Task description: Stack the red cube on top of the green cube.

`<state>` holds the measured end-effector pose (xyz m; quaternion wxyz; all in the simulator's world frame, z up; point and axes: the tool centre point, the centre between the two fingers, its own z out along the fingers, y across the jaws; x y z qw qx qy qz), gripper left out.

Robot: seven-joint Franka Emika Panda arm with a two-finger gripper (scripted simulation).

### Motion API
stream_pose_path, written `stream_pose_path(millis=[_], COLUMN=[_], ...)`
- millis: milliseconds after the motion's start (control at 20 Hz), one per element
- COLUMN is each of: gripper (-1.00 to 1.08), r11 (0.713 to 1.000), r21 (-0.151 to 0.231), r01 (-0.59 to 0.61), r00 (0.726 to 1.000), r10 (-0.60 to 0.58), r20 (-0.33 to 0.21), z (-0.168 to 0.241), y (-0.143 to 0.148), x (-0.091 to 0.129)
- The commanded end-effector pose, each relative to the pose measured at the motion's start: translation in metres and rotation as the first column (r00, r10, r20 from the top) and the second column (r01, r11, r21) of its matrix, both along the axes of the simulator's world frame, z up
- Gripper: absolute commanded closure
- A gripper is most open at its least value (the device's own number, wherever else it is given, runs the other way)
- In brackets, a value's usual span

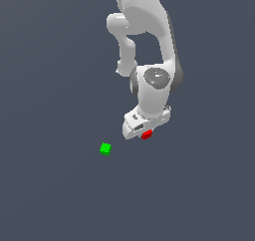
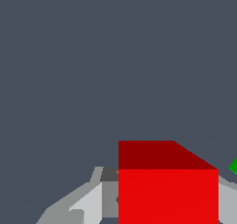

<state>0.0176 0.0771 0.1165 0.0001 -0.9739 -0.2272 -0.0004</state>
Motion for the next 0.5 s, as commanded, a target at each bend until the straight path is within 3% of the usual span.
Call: stream_pose_path(millis=[0, 450], gripper=[1.08, 1.08], r11=[1.000, 1.000], r21=[0.000, -0.001], r01=[0.001, 0.001], r00=[1.000, 1.000], r10=[-0.001, -0.001], r20=[0.000, 0.000], z=[-0.003, -0.026], y=[-0.010, -0.088], x=[0.002, 0.015])
